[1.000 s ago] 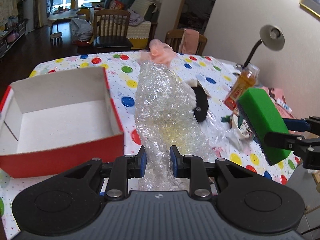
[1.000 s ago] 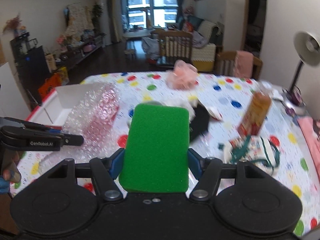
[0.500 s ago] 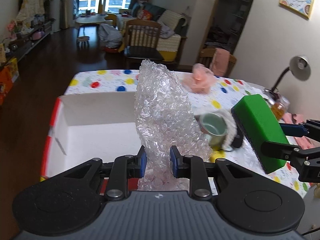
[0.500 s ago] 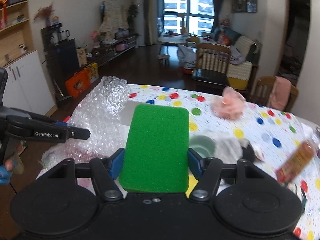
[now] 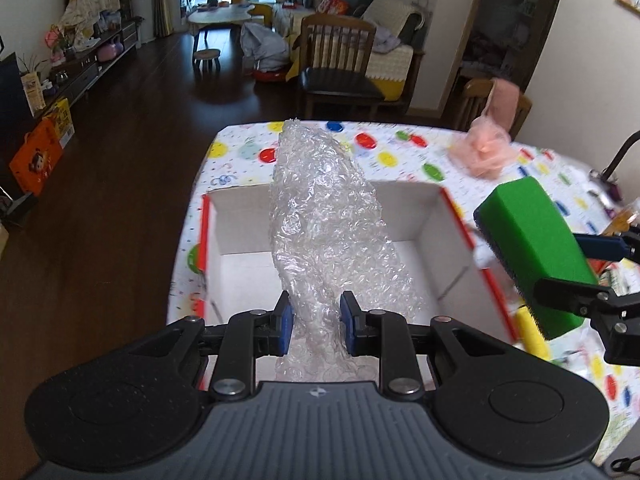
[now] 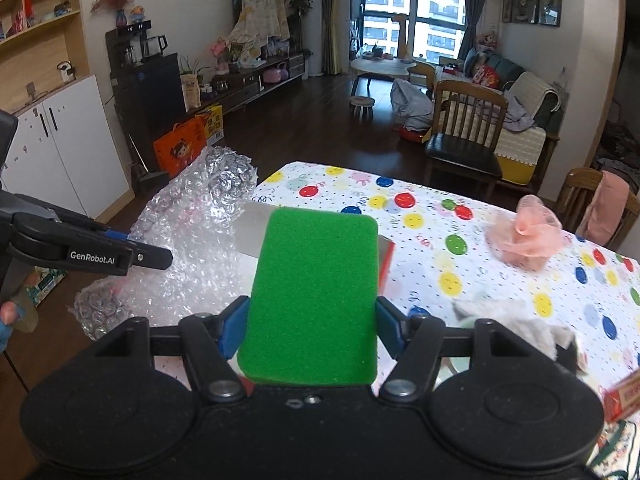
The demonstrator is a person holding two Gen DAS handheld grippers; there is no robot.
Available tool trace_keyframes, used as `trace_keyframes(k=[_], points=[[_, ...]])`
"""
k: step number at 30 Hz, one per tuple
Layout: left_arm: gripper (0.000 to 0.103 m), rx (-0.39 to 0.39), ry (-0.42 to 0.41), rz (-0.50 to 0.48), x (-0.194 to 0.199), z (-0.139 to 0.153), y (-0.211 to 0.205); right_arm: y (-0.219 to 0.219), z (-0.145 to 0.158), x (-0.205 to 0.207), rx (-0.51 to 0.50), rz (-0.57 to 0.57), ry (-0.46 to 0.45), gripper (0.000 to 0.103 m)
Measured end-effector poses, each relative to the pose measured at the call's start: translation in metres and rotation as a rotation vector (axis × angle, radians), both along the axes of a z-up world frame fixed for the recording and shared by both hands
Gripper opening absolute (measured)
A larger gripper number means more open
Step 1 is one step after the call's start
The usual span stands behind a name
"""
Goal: Organize soft objects
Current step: 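Carry the sponge and bubble wrap over the open cardboard box with both grippers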
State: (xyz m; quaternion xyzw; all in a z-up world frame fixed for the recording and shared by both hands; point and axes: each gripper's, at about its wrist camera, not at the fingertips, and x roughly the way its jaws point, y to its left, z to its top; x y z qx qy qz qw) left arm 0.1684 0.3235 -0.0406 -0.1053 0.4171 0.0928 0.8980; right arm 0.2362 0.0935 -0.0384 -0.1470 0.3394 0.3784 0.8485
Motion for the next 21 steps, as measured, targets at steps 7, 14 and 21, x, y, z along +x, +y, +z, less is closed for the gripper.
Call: trace_keyframes(k=[7, 14, 21], points=[[0.024, 0.052, 0.105, -0.028, 0.025, -0.028, 0.027, 0.042, -0.034, 0.022, -0.072, -0.02, 0.045, 0.065], [0.024, 0.099, 0.216, -0.087, 0.046, -0.06, 0.037, 0.07, -0.068, 0.039, -0.141, -0.049, 0.092, 0.065], [0.024, 0.082, 0.279, -0.116, 0.069, -0.088, 0.035, 0.09, -0.097, 0.046, -0.213, -0.047, 0.106, 0.065]])
